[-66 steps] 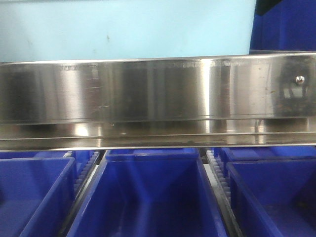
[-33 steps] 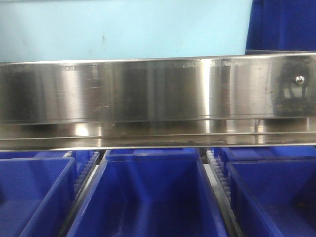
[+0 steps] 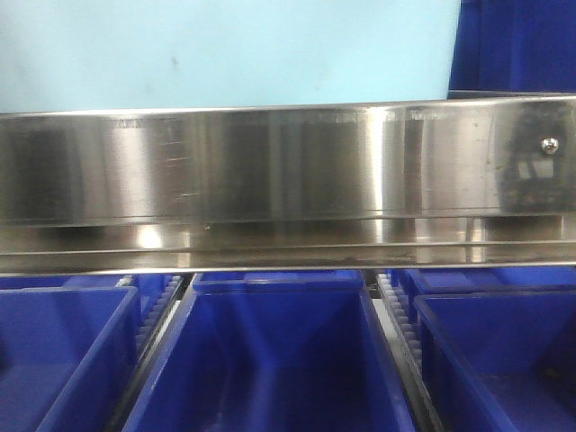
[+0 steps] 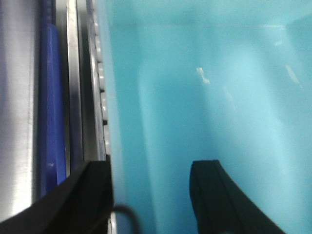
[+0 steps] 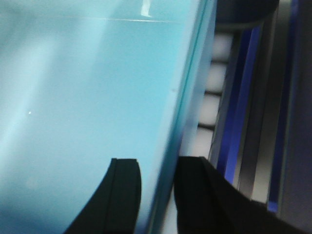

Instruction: Move two blue bins to right shelf middle

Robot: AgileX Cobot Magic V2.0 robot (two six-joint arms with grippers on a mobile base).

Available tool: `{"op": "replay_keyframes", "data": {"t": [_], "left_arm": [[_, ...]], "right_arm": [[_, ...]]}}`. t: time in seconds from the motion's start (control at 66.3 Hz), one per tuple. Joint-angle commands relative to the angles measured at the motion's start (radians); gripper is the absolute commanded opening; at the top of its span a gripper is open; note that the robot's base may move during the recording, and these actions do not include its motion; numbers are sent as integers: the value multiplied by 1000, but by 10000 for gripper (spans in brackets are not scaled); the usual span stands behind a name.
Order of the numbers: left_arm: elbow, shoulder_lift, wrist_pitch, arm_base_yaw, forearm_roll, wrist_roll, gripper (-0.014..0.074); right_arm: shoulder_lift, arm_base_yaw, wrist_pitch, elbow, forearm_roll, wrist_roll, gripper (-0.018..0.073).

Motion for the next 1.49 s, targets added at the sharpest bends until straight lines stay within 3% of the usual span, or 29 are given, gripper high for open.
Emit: {"op": "replay_keyframes", "data": {"t": [0.0, 0.407, 1.479], "left_arm": [[-56, -51, -24, 0, -36, 29, -111], [-277, -110, -72, 0, -57, 29, -111], [-279, -99, -95, 0, -51, 29, -111]], "right_arm": [[-37, -2, -46, -74, 7, -16, -153], [-41, -2, -9, -345, 7, -16, -153], [-41, -4, -44, -353, -12, -16, -153]]}}
